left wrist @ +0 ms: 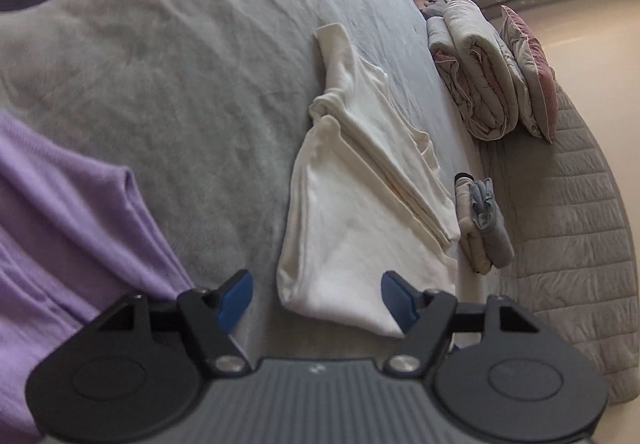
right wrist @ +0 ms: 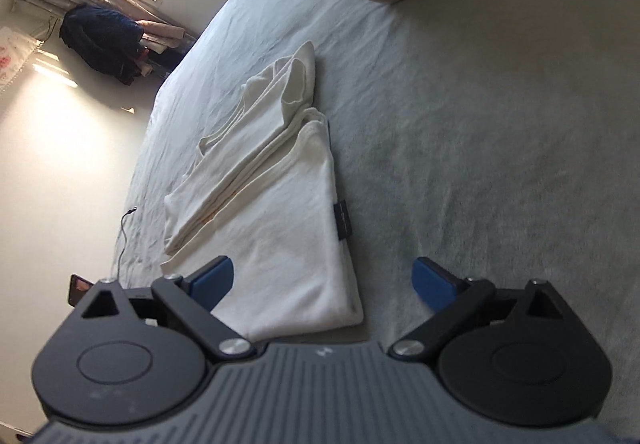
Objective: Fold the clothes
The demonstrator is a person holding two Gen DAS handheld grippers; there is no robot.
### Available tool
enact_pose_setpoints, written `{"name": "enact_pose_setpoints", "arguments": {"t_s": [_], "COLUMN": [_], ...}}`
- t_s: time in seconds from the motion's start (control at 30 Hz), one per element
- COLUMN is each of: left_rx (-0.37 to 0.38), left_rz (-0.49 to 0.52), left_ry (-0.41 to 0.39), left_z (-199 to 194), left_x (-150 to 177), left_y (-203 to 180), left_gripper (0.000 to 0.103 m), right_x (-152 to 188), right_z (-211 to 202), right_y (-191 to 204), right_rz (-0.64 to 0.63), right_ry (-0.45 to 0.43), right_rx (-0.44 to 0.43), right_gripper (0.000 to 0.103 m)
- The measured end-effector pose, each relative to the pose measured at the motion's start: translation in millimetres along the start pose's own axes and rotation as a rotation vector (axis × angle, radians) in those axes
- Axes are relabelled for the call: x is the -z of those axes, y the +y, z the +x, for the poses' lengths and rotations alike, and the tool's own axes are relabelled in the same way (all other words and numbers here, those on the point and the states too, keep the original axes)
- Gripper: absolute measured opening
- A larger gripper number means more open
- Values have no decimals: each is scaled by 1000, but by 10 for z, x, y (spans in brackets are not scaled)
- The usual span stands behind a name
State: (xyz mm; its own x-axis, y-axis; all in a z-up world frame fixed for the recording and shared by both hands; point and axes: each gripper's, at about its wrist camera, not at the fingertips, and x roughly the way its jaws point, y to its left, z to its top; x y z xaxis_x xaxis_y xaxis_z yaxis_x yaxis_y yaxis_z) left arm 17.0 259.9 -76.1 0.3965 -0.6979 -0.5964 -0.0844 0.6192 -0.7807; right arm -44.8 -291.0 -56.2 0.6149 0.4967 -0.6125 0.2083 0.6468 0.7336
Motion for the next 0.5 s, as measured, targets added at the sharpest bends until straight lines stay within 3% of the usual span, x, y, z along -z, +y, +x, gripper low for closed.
{"name": "enact_pose_setpoints", "arguments": {"t_s": [0.2, 0.5], "left_rx": [94, 93], "left_rz": [-135, -135], "left_ry": [13, 12], "left_z": [51, 217], "left_x": [31, 79], "left_y": [241, 113], "left_gripper": [62, 61], "right_x": [95, 126], "right_z": [-48, 15], "right_y": [-108, -69], "right_rz": [64, 92], "right_ry": [46, 63], "right_rx": [-77, -131], "right_gripper": [83, 83]}}
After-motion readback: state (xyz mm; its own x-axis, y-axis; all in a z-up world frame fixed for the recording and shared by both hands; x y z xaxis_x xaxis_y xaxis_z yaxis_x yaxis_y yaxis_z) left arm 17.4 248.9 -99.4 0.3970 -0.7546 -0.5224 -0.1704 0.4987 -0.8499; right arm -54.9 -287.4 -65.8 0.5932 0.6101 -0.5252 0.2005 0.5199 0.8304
